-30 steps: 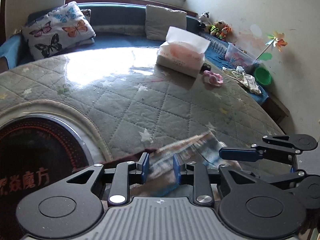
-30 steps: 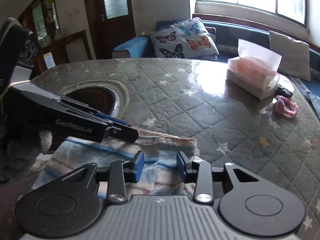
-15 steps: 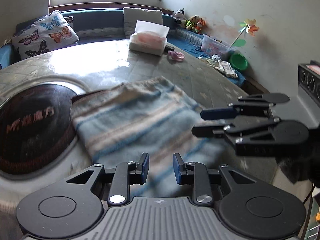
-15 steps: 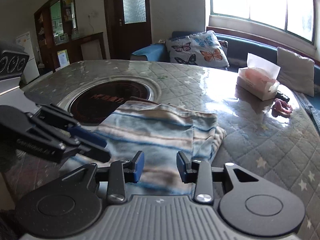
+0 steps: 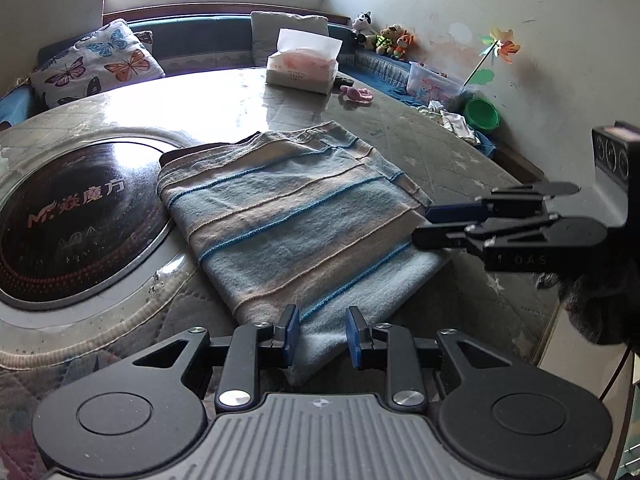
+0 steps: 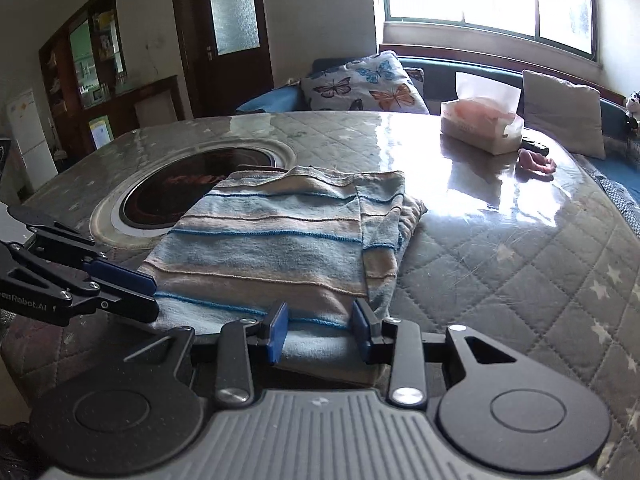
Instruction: Fold clothes
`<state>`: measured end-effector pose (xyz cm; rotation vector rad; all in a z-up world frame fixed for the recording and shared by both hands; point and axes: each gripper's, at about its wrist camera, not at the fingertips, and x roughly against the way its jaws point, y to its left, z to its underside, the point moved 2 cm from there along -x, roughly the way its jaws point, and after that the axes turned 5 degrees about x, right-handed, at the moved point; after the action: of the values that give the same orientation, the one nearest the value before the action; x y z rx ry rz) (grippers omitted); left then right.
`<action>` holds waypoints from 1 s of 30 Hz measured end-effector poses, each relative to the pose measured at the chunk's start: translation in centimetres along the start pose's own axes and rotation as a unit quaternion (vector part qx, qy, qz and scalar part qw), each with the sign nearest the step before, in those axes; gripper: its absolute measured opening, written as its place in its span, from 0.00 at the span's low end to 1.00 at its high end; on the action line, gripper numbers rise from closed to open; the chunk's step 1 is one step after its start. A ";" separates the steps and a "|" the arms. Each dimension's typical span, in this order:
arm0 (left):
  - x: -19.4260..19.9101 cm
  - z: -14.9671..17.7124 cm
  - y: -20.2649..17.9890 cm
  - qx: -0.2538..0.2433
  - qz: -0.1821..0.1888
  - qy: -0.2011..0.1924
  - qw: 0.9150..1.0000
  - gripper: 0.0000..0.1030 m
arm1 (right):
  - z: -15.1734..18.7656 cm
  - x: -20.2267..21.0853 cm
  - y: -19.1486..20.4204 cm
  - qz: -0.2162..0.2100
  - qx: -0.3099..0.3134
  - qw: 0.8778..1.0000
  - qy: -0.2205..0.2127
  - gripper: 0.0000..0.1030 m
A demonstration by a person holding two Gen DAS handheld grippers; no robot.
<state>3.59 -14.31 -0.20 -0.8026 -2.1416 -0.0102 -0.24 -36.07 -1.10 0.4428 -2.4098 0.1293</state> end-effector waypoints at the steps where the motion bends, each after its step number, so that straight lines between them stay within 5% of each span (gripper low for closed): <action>1: 0.1 0.0 0.1 0.000 0.001 0.001 1.000 0.27 | -0.4 0.1 0.1 -0.001 0.002 1.000 0.001 0.33; 9: 0.3 -0.5 0.3 0.018 0.006 0.000 1.000 0.28 | -3.6 -1.2 0.0 -0.007 0.008 1.000 -0.028 0.34; 20: 0.6 -1.0 1.0 0.032 0.015 -0.002 0.999 0.28 | -4.5 -4.3 -3.5 0.008 -0.066 0.998 -0.019 0.34; 27: 0.9 -3.0 2.8 0.069 -0.014 -0.022 0.997 0.40 | -4.5 -6.2 -4.2 0.013 -0.082 0.997 -0.002 0.35; 30: 1.0 -3.9 3.9 0.091 -0.032 -0.030 0.995 0.44 | -4.4 -5.3 -4.5 0.022 -0.094 0.995 -0.014 0.47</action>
<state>8.02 -11.72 2.02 -0.6350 -2.1876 0.1744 7.82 -37.92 -1.21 0.3064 -2.4329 -0.0858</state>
